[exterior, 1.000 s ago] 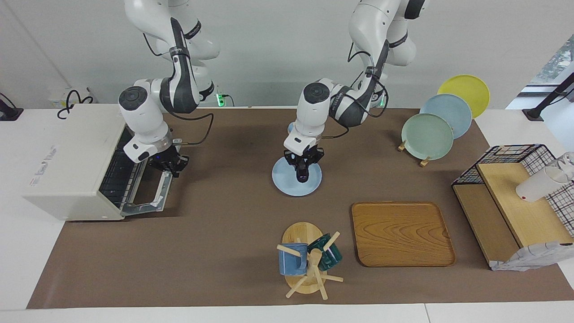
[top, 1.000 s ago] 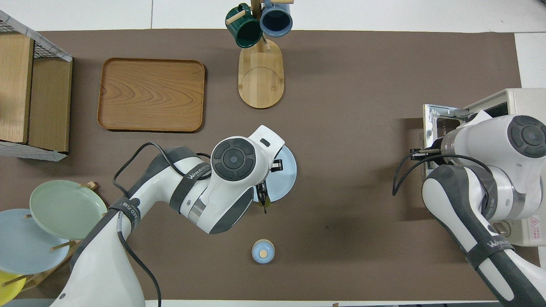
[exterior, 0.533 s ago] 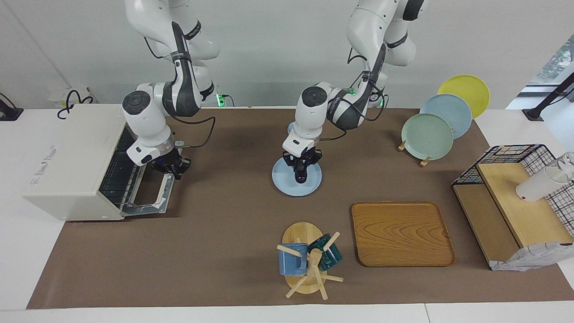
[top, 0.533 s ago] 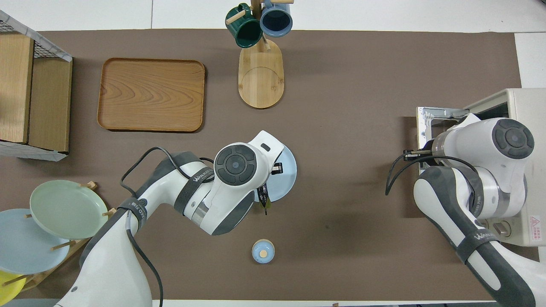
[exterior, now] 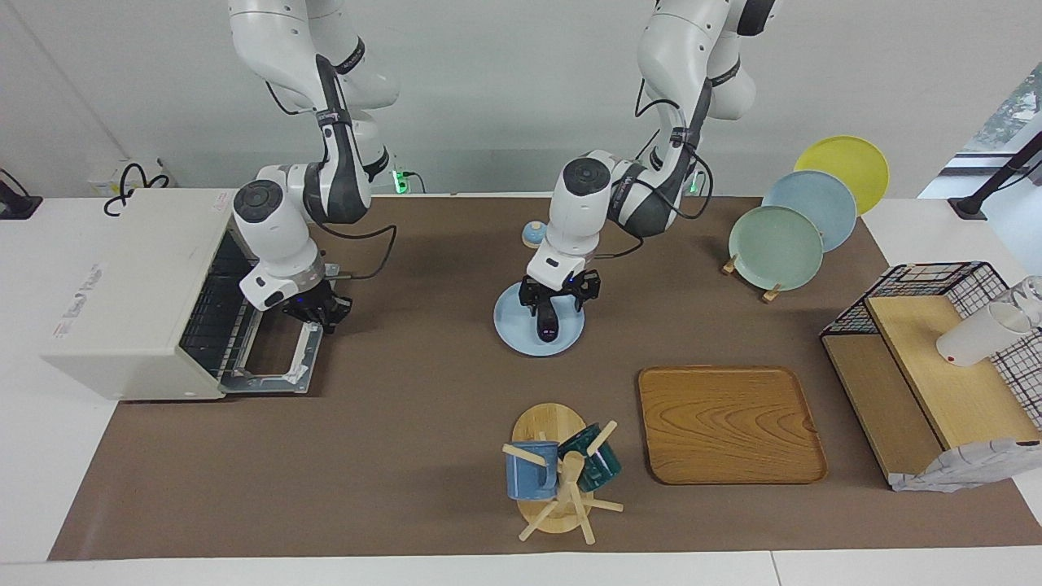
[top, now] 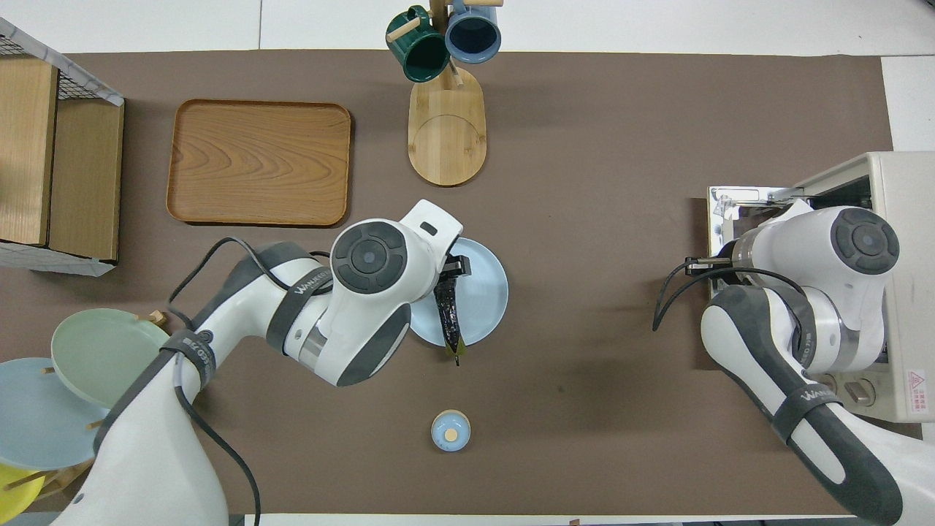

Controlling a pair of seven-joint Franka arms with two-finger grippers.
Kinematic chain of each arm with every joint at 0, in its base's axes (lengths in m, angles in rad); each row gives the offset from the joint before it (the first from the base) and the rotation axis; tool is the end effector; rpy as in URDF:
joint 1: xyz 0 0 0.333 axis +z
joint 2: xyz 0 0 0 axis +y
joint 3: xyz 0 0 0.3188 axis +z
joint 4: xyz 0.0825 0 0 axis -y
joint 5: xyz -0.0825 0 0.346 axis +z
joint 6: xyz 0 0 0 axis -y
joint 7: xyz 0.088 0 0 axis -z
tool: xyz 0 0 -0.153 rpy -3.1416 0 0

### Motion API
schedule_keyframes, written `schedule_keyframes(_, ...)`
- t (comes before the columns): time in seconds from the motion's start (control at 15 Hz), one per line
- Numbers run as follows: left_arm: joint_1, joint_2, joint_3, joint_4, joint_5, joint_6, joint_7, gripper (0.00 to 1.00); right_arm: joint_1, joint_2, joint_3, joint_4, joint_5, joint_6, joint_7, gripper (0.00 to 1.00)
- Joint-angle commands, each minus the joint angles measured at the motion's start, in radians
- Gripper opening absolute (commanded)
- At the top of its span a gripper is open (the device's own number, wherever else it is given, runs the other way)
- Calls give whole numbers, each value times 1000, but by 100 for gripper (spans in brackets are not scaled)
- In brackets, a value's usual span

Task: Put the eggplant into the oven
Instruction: 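Release the eggplant on the plate while the right gripper lowers the door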

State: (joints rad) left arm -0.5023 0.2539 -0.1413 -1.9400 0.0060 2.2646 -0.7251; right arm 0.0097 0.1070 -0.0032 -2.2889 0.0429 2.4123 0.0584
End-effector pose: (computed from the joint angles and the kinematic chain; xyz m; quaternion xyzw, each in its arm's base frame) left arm 0.4720 -0.3500 0.3409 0.9983 0.0418 0.0187 0.0349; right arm 0.5019 0.0048 0.2914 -0.9990 0.0418 -0.0077 0.0145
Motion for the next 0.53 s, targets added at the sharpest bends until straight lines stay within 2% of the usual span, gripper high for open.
schedule_keyframes(0.0, 89, -44, -1, 73, -14, -152, 84, 100, -48, -13, -41, -35, -3, 21, -22, 0)
schedule_keyframes(0.2, 204, -64, -1, 154, -15, -302, 226, 100, -27, -15, -38, -35, 0, 24, -16, 0)
schedule_keyframes(0.47, 347, -82, 3, 252, -14, -439, 407, 100, 93, -10, -38, -8, 0, 16, 47, 0)
